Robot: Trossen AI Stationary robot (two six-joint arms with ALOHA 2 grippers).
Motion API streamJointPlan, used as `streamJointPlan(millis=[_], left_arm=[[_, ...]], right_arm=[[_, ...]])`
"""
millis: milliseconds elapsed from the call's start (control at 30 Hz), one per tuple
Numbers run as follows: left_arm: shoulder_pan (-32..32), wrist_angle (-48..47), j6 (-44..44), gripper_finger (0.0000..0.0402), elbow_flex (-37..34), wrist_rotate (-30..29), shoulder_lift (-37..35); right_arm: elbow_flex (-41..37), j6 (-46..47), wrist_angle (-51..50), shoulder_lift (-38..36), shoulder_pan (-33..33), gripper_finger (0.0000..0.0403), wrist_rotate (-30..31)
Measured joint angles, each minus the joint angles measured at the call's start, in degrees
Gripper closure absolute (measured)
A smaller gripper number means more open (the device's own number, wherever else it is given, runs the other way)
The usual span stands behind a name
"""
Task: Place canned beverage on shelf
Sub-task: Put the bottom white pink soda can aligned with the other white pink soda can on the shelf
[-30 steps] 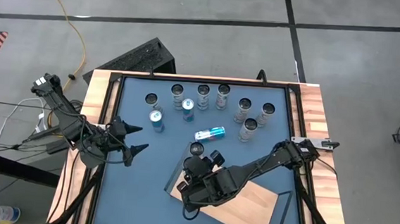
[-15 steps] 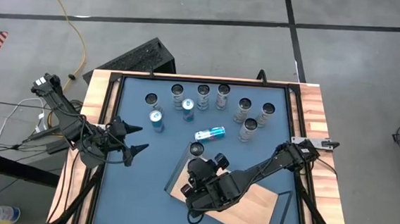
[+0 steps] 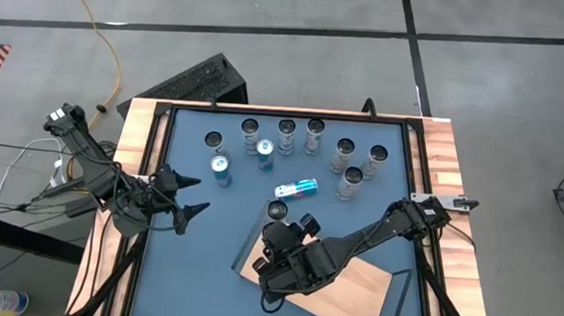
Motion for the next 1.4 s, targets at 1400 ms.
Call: streamJointPlan(millis=[1400], left_arm=[[0.0,0.0,0.0,0.0054,0.0,0.1,0.0]], right_arm=[[0.0,-5.0,2.9,0.0,-0.7,0.0156,-0.1]])
